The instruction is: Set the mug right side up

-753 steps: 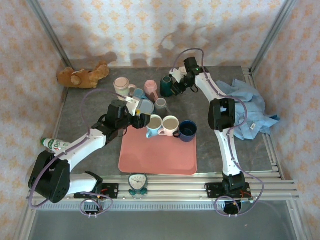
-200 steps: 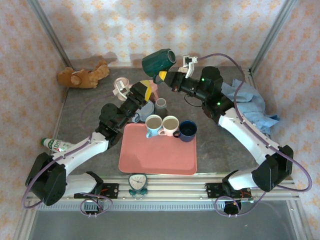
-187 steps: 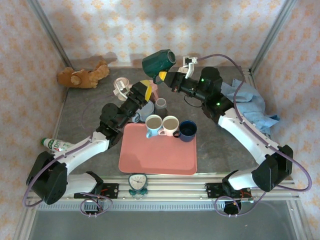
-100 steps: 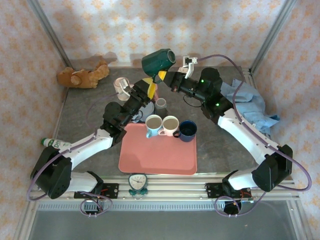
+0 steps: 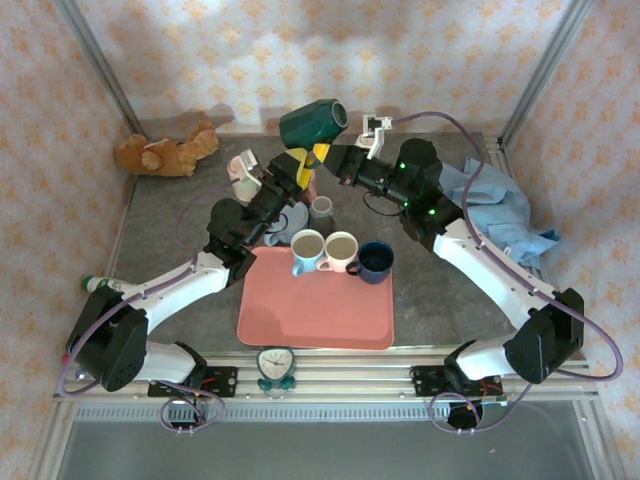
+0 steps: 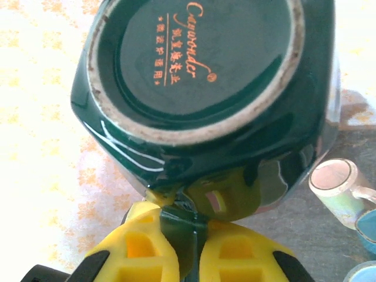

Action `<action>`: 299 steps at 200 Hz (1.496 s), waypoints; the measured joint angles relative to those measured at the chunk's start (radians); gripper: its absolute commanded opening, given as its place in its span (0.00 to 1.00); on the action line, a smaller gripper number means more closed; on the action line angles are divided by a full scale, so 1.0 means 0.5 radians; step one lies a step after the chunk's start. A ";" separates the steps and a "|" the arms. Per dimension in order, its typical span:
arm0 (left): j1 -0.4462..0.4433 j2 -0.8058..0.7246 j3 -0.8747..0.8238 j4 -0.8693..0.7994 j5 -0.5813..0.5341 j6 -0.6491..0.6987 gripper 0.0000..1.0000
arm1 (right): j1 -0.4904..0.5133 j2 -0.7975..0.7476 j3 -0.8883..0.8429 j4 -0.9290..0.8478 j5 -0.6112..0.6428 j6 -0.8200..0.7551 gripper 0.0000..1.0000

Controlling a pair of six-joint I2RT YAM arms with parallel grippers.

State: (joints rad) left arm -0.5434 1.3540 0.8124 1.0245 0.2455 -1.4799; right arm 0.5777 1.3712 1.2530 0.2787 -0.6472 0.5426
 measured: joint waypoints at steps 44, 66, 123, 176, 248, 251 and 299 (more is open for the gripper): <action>0.000 0.066 0.034 0.041 0.000 -0.038 0.30 | 0.005 0.005 -0.053 0.114 0.064 0.082 0.00; 0.000 0.095 0.042 0.049 0.000 -0.059 0.27 | 0.005 0.008 -0.076 0.146 0.100 0.105 0.00; 0.000 0.121 0.056 0.078 0.000 -0.087 0.15 | 0.005 0.023 -0.095 0.224 0.137 0.149 0.00; 0.002 0.125 0.057 0.076 -0.001 -0.098 0.00 | 0.005 0.025 -0.100 0.228 0.153 0.146 0.20; 0.000 0.155 0.057 -0.023 -0.007 -0.052 0.00 | 0.009 0.022 -0.111 0.080 0.202 0.003 0.50; 0.000 0.155 0.057 -0.025 -0.007 -0.040 0.00 | 0.009 0.021 -0.111 0.069 0.204 -0.002 0.50; 0.000 0.120 0.057 -0.155 0.018 0.143 0.00 | 0.008 -0.019 -0.111 -0.149 0.219 -0.109 0.54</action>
State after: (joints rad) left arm -0.5434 1.4139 0.8410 0.9470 0.2546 -1.4086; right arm 0.5819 1.3617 1.1973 0.2043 -0.5377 0.4881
